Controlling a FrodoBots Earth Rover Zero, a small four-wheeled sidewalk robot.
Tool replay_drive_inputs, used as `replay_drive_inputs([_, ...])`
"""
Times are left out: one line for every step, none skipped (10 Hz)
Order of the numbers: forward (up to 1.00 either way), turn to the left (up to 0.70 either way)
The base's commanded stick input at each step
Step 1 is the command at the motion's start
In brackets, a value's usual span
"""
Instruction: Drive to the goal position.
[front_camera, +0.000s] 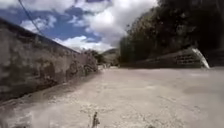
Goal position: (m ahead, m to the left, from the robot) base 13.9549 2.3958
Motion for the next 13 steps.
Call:
replay_drive_inputs([0.70, 0.00])
replay_drive_inputs([0.70, 0.00])
replay_drive_inputs([0.70, 0.00])
replay_drive_inputs([0.70, 0.00])
replay_drive_inputs([0.70, 0.00])
replay_drive_inputs([0.70, 0.00])
replay_drive_inputs([0.70, 0.00])
replay_drive_inputs([0.70, 0.00])
replay_drive_inputs([0.70, 0.00])
replay_drive_inputs([0.70, 0.00])
replay_drive_inputs([0.70, 0.00])
replay_drive_inputs([0.70, 0.00])
replay_drive_inputs([0.70, 0.00])
